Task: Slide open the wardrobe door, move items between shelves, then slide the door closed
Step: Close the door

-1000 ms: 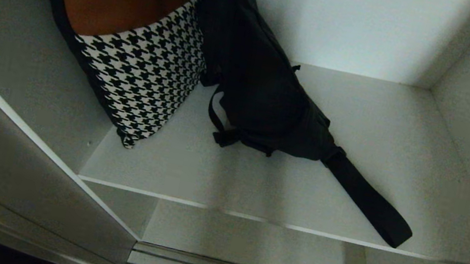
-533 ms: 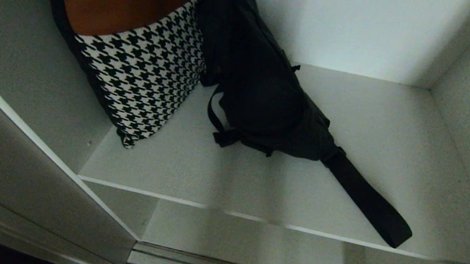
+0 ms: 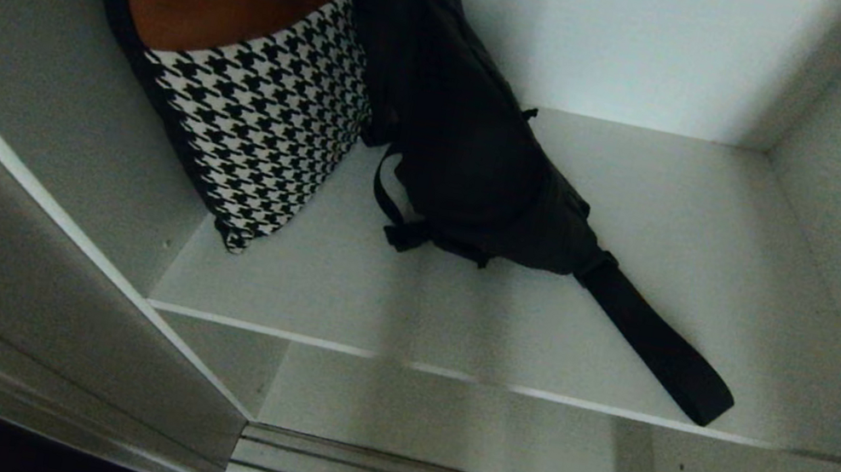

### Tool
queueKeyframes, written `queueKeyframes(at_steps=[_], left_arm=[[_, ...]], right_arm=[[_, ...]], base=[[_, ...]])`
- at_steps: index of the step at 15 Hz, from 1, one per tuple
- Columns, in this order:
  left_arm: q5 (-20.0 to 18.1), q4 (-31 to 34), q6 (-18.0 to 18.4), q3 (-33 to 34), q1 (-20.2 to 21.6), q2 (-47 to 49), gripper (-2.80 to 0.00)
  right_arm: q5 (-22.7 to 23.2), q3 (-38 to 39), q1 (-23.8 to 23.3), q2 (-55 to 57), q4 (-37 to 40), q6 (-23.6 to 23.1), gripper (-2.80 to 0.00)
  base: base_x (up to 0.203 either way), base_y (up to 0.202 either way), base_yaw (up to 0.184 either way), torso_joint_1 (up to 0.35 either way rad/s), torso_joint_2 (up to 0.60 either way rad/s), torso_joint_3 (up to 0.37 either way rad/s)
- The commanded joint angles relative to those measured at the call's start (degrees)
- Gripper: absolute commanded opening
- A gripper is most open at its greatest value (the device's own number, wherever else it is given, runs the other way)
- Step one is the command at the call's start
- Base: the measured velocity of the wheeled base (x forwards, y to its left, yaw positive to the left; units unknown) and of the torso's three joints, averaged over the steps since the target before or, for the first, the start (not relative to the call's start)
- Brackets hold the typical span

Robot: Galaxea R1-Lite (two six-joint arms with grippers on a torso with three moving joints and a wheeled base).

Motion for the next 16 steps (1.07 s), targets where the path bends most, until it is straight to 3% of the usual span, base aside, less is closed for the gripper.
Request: queueKeyframes(at_steps=[1, 8, 12, 16], left_arm=[[0.07, -0.23, 0.16, -0.46, -0.04, 0.35, -2.80], [0.16, -0.05, -0.25, -0.47, 0.20, 0.35, -2.80], [0.24, 0.36, -3.50, -0.36, 1.39, -1.53, -2.80], [0.07, 3.46, -2.58, 6.10, 8.16, -8.94, -2.80]], right_arm=[[0.00, 0.00, 0.02, -0.01, -0.02, 0.01, -2.80], [0.00, 0.00, 0.02, -0.01, -0.02, 0.01, -2.80], [0.00, 0.00, 0.02, -0.01, -0.02, 0.01, -2.80], [0.00, 0.00, 0.02, -0.01, -0.02, 0.01, -2.80]], base=[[-0.194, 0.000, -0.002, 0.002, 0.00, 0.002], [-0.198, 0.000, -0.001, 0.000, 0.00, 0.004], [-0.130, 0.000, -0.003, 0.002, 0.00, 0.001], [0.000, 0.000, 0.000, 0.000, 0.00, 0.000]])
